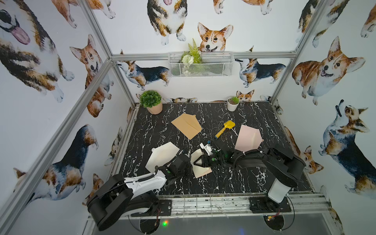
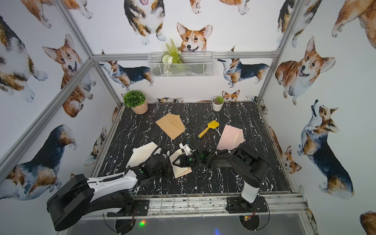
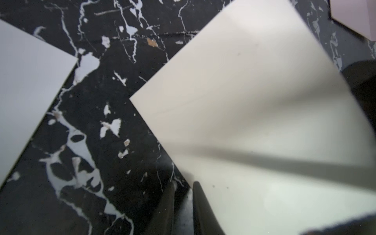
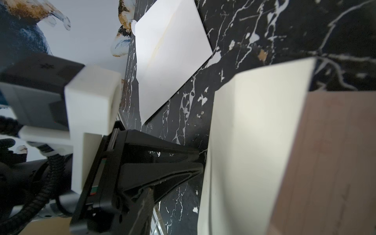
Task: Take the letter paper out of the envelope
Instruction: Unfold the letter paper at the center of the board.
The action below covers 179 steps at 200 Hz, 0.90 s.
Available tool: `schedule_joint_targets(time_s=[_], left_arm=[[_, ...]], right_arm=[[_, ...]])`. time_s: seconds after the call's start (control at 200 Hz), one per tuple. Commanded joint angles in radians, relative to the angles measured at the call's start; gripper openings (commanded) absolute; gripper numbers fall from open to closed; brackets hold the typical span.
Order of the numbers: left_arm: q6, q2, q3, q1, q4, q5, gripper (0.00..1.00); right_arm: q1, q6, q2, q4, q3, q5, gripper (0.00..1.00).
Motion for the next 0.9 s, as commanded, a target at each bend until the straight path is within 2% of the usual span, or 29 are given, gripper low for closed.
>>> schedule_joint_targets(time_s=[0.0, 0.195, 0.375, 0.651, 0.891], left_arm=[[-0.016, -0.018, -0.007, -0.002, -0.065, -0.024, 0.21], [-0.009, -0.029, 0.005, -0.002, -0.081, -0.027, 0.21], [-0.008, -0.051, 0.005, -0.002, -0.082, -0.038, 0.21], [0.005, -0.1, 0.011, 0.0, -0.1, -0.064, 0.2], [0.011, -0.161, 0.004, 0.0, -0.111, -0.094, 0.19]], right_arm=[[0.002, -0.008, -0.008, -0.027, 0.015, 0.009, 0.44], [0.003, -0.062, -0.006, -0.133, 0.04, 0.027, 0.17], [0.003, -0.148, -0.042, -0.307, 0.073, 0.083, 0.0], [0.003, -0.342, -0.133, -0.638, 0.166, 0.222, 0.0], [0.003, -0.564, -0.269, -0.86, 0.205, 0.513, 0.0]])
